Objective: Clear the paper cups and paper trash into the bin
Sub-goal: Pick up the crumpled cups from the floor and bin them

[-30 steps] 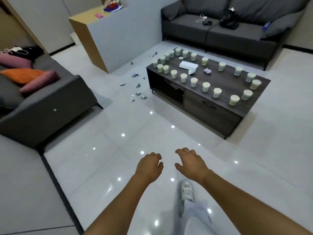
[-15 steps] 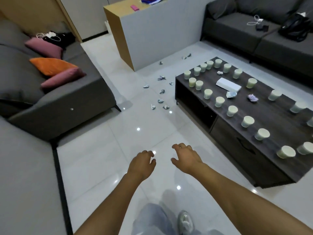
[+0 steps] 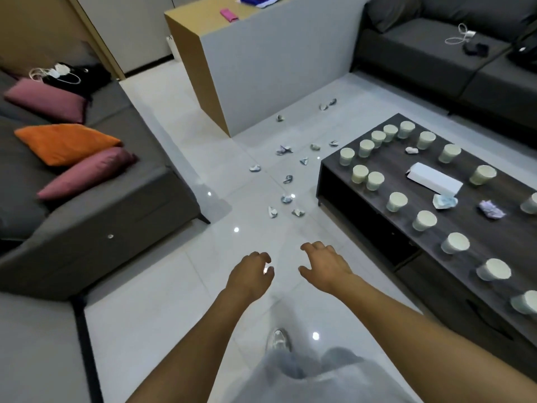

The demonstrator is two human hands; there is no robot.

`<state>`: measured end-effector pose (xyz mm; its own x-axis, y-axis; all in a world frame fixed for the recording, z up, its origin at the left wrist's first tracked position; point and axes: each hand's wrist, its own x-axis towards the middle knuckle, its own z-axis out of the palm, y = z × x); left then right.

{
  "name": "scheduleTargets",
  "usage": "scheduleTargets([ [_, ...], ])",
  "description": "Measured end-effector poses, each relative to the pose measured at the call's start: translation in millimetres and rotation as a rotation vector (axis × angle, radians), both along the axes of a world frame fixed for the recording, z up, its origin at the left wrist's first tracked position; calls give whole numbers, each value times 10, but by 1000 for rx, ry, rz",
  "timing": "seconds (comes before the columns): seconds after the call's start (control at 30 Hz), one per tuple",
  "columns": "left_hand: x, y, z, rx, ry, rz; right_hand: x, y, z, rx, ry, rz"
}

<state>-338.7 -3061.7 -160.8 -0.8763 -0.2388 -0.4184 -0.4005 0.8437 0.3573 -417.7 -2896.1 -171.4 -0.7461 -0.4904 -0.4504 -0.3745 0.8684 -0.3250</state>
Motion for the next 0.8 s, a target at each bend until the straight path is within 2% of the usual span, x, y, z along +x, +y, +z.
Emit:
scheduleTargets([
  [0.3,-1563,-975,-159,3,-23,-48,-1488,-889,-179,-12,-70,-79],
  [0.63,-3799,-1792,-673,38,-84,35,-3851,-1703,-815,34,-129,-56],
  [0.8,-4695,-2054,-788,42,-148,39,-4731,-1915,-969,48,-177,-85],
])
